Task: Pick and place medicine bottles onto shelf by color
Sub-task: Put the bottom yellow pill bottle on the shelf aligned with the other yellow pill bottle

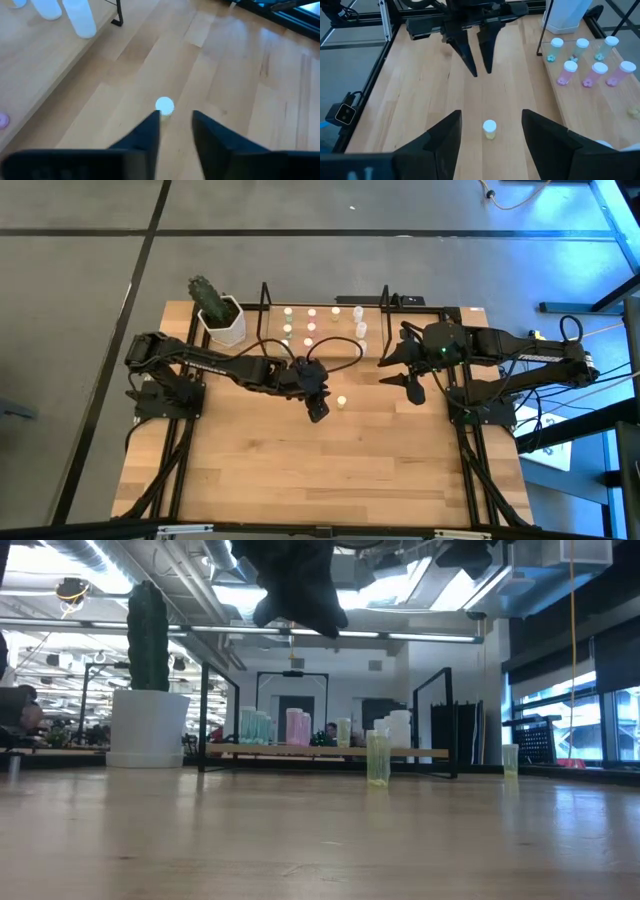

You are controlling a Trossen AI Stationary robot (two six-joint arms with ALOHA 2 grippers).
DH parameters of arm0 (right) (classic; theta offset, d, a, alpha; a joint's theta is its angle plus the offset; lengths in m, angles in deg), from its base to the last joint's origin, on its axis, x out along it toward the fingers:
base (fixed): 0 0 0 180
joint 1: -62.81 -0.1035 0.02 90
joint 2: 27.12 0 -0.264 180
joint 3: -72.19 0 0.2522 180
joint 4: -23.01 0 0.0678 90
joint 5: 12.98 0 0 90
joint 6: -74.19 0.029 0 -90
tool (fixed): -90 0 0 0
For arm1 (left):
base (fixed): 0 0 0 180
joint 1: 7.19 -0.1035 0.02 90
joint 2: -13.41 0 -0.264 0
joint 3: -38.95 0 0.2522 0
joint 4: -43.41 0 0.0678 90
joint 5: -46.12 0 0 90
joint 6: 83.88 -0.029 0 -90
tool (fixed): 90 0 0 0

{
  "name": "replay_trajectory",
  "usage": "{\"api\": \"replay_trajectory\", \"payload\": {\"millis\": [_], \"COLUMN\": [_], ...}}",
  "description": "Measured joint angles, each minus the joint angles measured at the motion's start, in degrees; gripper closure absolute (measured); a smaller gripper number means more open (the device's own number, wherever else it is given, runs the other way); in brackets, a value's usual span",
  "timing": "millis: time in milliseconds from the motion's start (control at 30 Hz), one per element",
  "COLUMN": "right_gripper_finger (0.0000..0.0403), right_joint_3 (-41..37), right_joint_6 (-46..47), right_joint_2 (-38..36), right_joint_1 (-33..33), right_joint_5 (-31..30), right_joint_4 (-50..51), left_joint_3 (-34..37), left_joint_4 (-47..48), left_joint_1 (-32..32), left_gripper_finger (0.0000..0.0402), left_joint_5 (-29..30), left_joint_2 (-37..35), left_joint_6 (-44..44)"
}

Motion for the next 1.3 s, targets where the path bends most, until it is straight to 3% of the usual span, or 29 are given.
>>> {"api": "replay_trajectory", "payload": {"millis": [233,433,867,1300], "right_gripper_finger": [0.0194,0.0194,0.0194,0.0194], "right_joint_3": [0.0,0.0,0.0,0.0], "right_joint_6": [0.0,0.0,0.0,0.0], "right_joint_2": [0.0,0.0,0.0,0.0], "right_joint_1": [0.0,0.0,0.0,0.0], "right_joint_5": [0.0,0.0,0.0,-0.2], "right_joint_4": [0.0,0.1,0.0,0.1], "left_joint_3": [0.2,1.9,2.0,2.0], "left_joint_4": [-0.1,-3.1,-13.8,-15.0], "left_joint_1": [0.0,0.1,0.1,-0.3], "left_gripper_finger": [0.0167,0.011,0.0102,0.0104], "left_joint_5": [0.0,0.1,-1.2,0.4], "left_joint_2": [0.0,1.9,11.0,13.7], "left_joint_6": [-0.2,-0.3,-12.1,-13.5]}}
